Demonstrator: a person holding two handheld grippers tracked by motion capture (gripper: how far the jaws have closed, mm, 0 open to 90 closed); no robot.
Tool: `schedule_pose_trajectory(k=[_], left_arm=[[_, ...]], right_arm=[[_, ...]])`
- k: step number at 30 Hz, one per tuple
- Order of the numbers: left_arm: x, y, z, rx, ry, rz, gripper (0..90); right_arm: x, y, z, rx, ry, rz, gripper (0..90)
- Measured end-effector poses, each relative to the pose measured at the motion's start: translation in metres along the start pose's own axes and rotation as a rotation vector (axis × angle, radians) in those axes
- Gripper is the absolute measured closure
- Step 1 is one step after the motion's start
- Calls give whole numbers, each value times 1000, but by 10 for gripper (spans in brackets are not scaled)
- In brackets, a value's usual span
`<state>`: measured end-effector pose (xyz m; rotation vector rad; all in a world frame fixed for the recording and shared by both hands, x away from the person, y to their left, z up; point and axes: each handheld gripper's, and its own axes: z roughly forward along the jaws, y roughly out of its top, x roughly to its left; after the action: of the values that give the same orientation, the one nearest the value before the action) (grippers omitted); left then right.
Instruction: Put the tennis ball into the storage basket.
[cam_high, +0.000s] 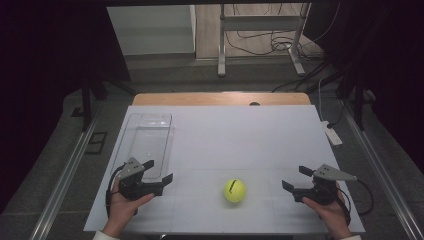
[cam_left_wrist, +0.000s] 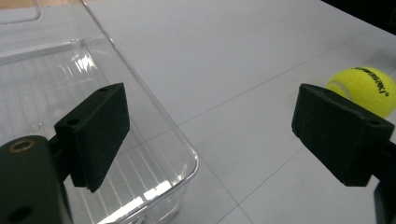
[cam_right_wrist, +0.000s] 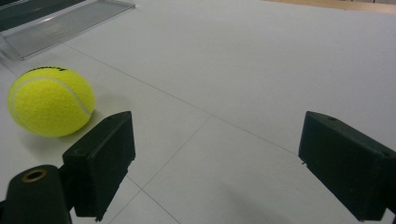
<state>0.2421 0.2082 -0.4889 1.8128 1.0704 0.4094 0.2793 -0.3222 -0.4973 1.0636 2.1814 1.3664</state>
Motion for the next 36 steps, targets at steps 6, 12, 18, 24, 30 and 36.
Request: schedule_pose_trajectory(k=[6, 12, 18, 24, 30, 36], left_arm=[[-3, 3, 0, 9, -11, 18, 122], [-6, 8, 2, 13, -34, 29, 121], [-9, 12, 4, 19, -60, 28, 118], [-14, 17, 10, 31, -78, 41, 118], [-16, 21, 11, 34, -87, 50, 117], [-20, 26, 12, 33, -100, 55, 117]], right_arm=[[0, 1, -1, -11, -6, -3, 115], [0, 0, -1, -4, -7, -3, 115], [0, 0, -1, -6, -12, -4, 113], [-1, 0, 0, -2, -14, -4, 112], [-1, 0, -1, -1, -18, -2, 111], [-2, 0, -1, -1, -18, 0, 110]])
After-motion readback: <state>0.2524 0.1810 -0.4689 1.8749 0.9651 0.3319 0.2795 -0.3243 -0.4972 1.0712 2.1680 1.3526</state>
